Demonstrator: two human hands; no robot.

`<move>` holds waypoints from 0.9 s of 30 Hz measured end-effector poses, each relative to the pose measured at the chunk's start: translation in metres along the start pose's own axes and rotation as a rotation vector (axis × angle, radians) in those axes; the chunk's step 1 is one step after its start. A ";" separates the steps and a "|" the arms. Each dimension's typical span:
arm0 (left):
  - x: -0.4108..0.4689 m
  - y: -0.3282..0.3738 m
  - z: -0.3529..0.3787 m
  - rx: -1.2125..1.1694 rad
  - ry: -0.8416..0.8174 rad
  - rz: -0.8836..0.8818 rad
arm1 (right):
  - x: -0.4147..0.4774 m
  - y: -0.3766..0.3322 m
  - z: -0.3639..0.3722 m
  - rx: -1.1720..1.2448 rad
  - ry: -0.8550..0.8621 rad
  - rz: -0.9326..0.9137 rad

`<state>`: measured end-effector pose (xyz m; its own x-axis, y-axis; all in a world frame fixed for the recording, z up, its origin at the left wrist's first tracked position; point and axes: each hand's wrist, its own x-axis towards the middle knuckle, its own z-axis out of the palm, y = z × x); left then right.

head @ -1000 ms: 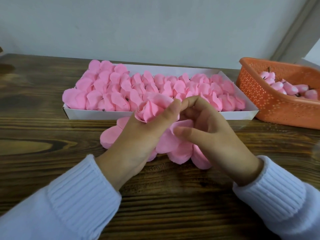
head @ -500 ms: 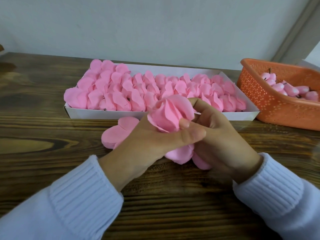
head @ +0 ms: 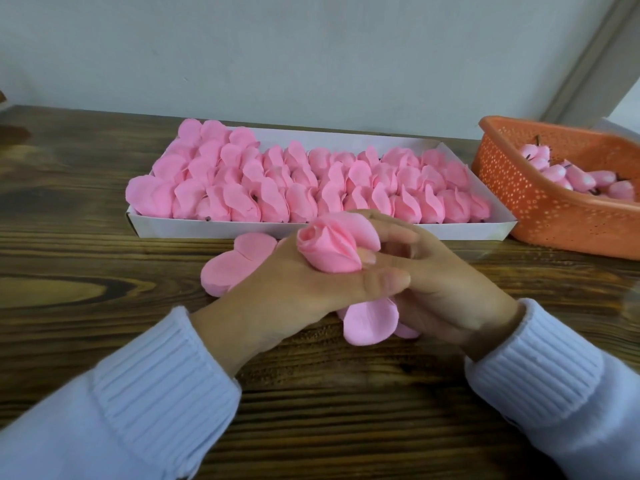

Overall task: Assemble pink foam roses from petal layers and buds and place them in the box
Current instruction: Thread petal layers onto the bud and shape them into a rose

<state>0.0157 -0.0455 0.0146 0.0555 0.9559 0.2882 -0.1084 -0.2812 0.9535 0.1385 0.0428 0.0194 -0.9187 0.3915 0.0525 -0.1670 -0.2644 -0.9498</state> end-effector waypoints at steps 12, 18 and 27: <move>0.002 0.001 0.001 -0.066 0.329 -0.013 | 0.001 -0.008 -0.014 -0.353 0.307 -0.068; 0.003 -0.003 -0.002 0.031 0.400 -0.066 | -0.002 -0.006 -0.008 -0.714 0.420 -0.478; 0.001 -0.005 0.008 0.149 0.333 -0.066 | -0.004 -0.004 -0.006 -0.797 0.492 -0.657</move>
<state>0.0245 -0.0438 0.0114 -0.2708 0.9406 0.2046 0.0317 -0.2037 0.9785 0.1445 0.0474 0.0208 -0.4689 0.5963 0.6515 -0.1277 0.6841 -0.7181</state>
